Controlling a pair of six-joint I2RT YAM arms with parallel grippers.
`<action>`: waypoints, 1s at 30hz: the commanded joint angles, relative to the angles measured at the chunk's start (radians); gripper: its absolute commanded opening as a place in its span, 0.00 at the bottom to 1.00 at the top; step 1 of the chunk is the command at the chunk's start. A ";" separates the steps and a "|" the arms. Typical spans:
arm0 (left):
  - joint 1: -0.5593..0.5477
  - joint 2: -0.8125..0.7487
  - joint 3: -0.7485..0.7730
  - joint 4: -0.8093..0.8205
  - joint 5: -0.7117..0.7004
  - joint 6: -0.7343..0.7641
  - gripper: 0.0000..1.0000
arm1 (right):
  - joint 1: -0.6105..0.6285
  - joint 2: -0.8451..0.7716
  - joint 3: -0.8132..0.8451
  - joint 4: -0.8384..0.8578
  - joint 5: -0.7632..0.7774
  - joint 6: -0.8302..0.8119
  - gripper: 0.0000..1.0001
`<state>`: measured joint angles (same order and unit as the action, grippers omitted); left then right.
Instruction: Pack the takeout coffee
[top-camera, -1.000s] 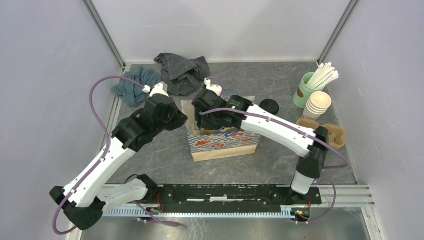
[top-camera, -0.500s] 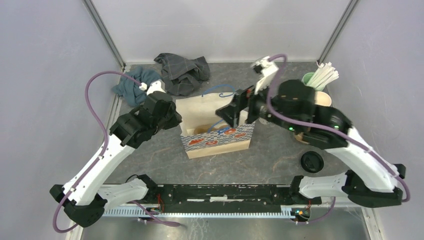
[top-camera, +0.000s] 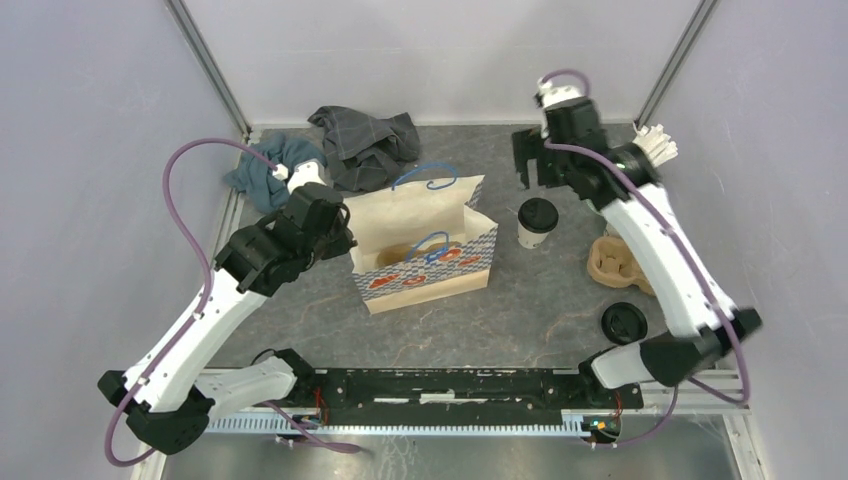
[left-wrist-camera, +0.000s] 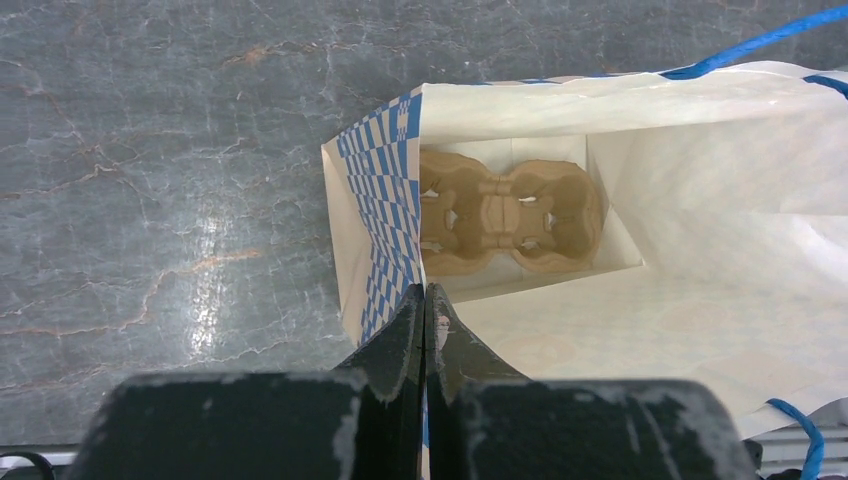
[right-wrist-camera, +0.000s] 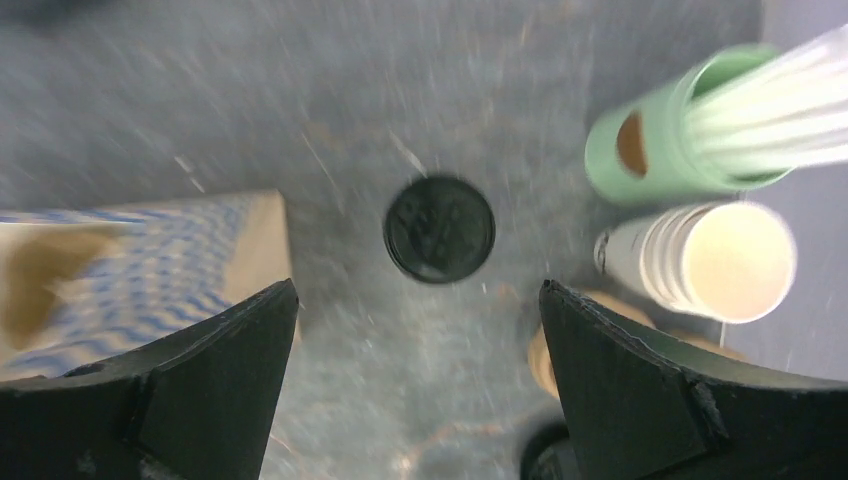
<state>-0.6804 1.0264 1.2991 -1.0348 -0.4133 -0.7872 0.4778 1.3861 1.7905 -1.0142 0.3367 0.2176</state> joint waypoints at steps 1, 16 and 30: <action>0.004 -0.018 0.039 -0.002 -0.049 0.033 0.02 | -0.063 0.093 -0.126 -0.076 -0.084 -0.098 0.98; 0.004 -0.022 0.023 0.011 -0.035 0.024 0.02 | -0.150 0.218 -0.316 0.092 -0.195 -0.189 0.98; 0.004 0.010 0.031 0.026 -0.025 0.031 0.02 | -0.210 0.291 -0.321 0.147 -0.259 -0.193 0.93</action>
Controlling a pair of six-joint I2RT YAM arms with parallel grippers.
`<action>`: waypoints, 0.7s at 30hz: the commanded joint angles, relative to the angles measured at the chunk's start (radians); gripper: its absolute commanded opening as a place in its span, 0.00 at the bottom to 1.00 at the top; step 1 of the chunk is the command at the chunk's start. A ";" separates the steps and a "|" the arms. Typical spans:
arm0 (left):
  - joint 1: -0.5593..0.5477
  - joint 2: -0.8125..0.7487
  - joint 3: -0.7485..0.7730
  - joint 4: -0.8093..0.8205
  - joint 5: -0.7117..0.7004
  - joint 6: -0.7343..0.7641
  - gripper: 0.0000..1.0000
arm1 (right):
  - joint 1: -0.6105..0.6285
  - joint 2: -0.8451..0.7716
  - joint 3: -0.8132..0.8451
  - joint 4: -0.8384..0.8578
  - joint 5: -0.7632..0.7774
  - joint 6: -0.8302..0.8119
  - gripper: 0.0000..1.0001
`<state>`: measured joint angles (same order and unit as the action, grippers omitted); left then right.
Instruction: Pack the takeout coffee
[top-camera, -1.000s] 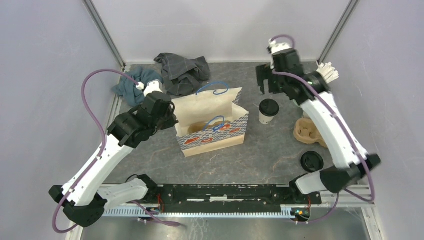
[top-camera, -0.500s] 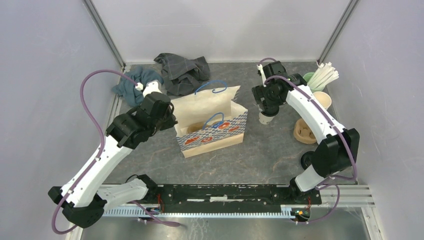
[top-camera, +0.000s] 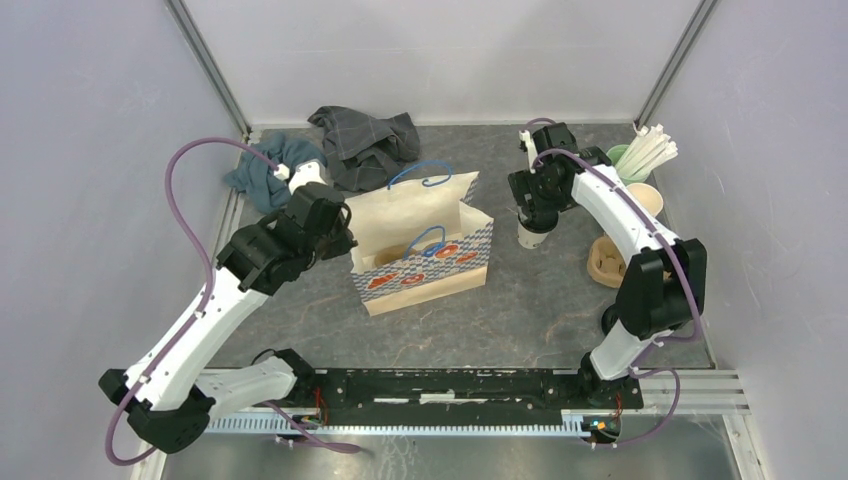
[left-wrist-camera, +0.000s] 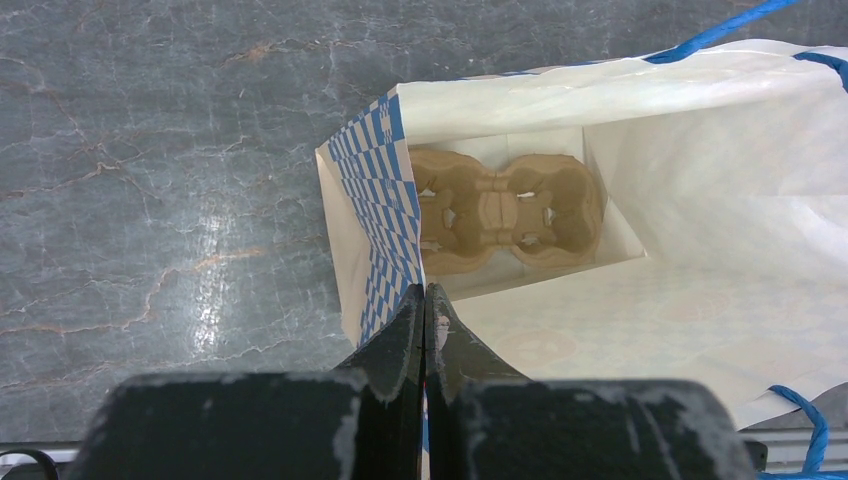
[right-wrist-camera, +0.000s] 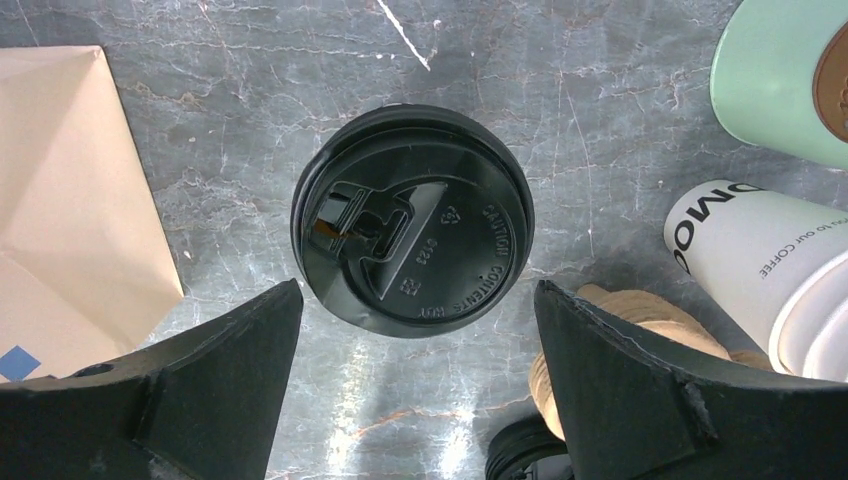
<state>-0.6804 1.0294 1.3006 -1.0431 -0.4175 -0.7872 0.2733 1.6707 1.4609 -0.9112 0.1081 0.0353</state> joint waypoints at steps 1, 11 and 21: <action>0.004 0.009 0.031 0.036 -0.020 0.031 0.02 | -0.005 0.008 0.009 0.049 -0.031 -0.009 0.94; 0.004 0.020 0.035 0.038 -0.021 0.034 0.02 | -0.008 0.052 0.034 0.047 -0.031 -0.017 0.89; 0.004 0.026 0.035 0.040 -0.012 0.041 0.02 | -0.013 0.051 0.044 0.053 -0.030 -0.023 0.90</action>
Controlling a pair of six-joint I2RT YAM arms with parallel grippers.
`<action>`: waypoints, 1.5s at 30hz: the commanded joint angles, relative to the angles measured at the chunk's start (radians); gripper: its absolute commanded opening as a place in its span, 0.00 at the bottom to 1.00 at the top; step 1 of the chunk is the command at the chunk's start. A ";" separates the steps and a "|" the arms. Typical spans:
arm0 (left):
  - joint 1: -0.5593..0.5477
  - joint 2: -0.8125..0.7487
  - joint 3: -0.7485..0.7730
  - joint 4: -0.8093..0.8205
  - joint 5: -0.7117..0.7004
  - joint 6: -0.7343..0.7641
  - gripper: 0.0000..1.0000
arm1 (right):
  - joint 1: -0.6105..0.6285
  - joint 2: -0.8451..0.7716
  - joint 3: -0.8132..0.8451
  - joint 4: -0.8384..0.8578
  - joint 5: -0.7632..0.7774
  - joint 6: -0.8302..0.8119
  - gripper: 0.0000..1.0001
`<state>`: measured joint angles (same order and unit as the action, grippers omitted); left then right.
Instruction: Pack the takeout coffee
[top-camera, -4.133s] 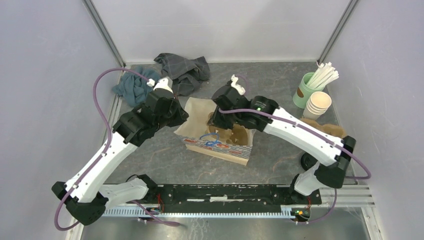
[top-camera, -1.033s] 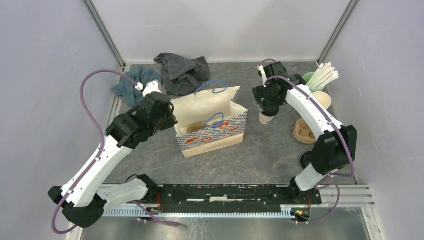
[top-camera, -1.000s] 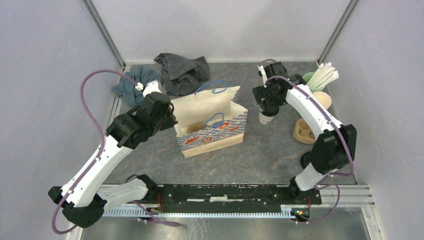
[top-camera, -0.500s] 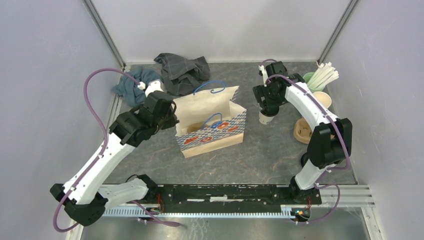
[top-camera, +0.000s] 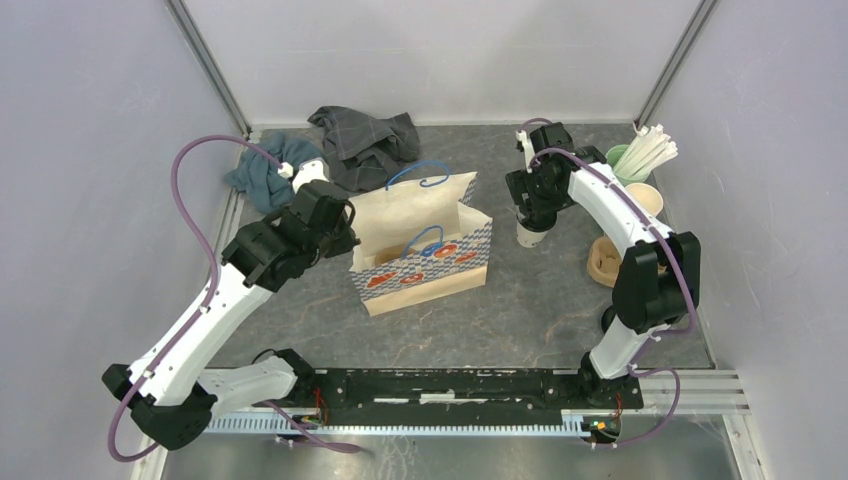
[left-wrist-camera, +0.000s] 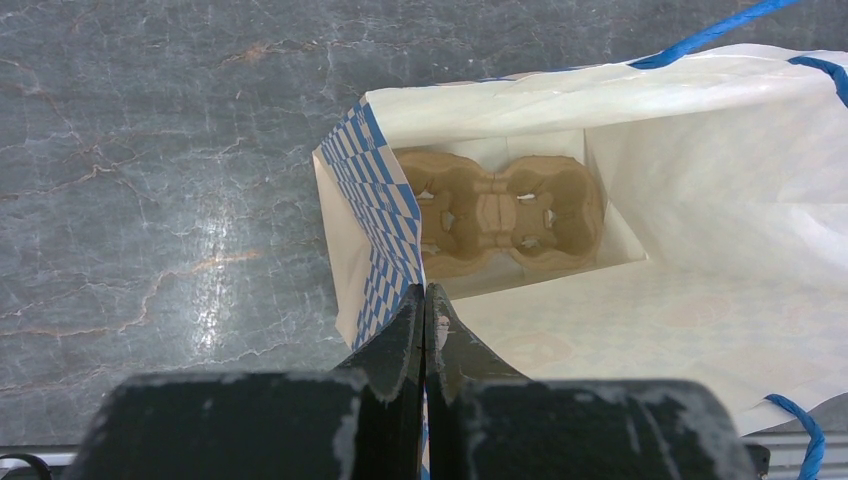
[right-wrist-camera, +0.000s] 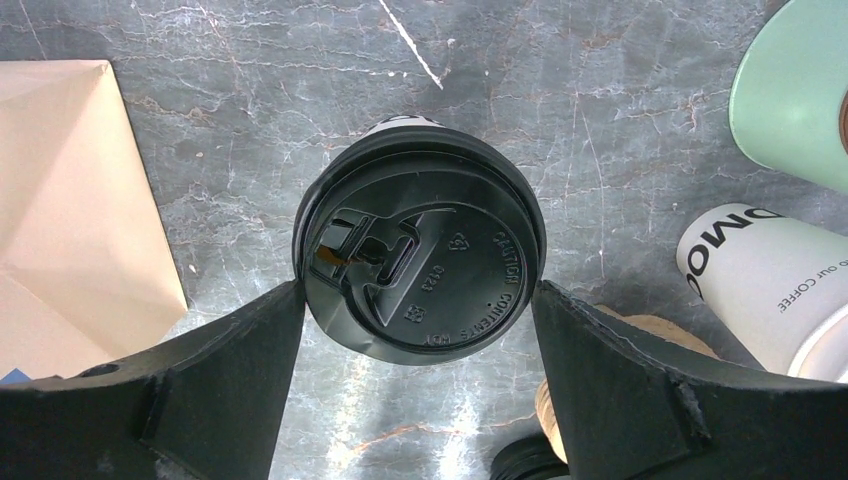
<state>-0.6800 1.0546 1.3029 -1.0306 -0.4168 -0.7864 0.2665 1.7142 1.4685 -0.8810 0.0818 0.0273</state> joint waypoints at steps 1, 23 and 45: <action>0.003 0.000 0.032 0.027 -0.013 0.042 0.02 | -0.007 0.011 0.038 0.023 -0.008 -0.014 0.91; 0.003 0.013 0.042 0.033 -0.014 0.061 0.02 | -0.017 0.036 0.069 0.006 -0.022 -0.019 0.87; 0.003 0.012 0.040 0.035 -0.009 0.059 0.02 | -0.020 0.046 0.033 0.020 -0.036 -0.019 0.90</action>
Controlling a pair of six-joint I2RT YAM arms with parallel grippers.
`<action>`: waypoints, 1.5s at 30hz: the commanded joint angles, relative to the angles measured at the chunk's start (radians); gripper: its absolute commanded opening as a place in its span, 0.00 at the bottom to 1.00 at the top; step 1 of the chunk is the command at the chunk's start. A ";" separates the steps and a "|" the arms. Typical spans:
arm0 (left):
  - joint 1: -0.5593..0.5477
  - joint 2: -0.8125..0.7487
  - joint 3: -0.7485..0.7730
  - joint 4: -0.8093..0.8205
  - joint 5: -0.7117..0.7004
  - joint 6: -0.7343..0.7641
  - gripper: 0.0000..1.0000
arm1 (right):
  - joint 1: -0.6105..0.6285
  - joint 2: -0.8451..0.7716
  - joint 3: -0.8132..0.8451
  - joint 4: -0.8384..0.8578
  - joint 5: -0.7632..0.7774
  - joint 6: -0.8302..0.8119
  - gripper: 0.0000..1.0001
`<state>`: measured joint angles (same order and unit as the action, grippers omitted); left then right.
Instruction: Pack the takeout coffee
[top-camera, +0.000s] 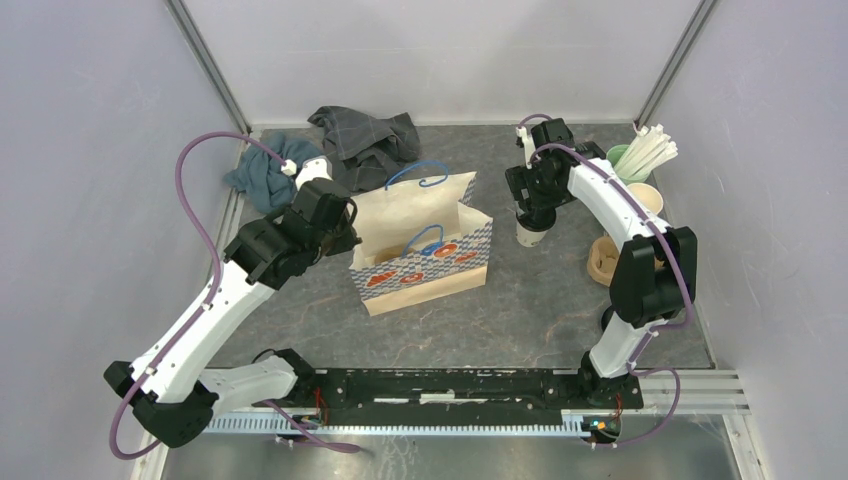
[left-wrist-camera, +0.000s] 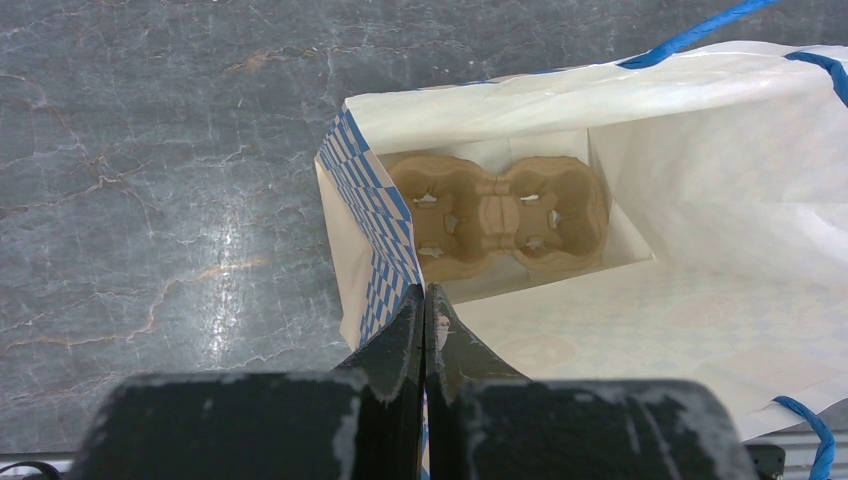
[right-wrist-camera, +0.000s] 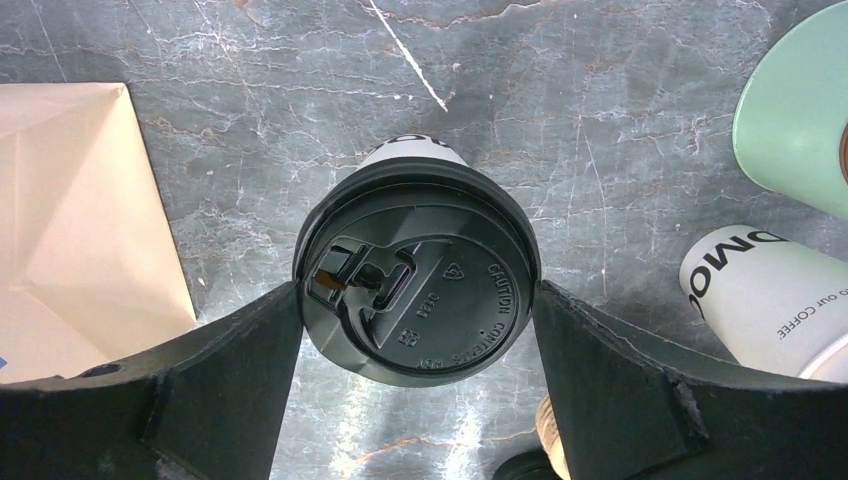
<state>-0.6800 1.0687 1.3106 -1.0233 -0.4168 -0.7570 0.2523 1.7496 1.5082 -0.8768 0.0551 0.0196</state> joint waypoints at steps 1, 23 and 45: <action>0.003 -0.001 0.034 0.028 -0.008 0.030 0.02 | -0.006 0.011 -0.006 0.017 -0.009 -0.012 0.90; 0.003 0.101 0.186 -0.188 -0.043 -0.048 0.34 | -0.006 -0.201 -0.027 -0.017 -0.053 -0.026 0.77; 0.005 0.223 0.245 -0.127 -0.133 0.090 0.09 | -0.007 -0.554 0.117 -0.095 -0.217 -0.056 0.76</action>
<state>-0.6800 1.3159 1.5051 -1.2121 -0.4877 -0.7406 0.2504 1.2434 1.4944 -0.9707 -0.0765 -0.0250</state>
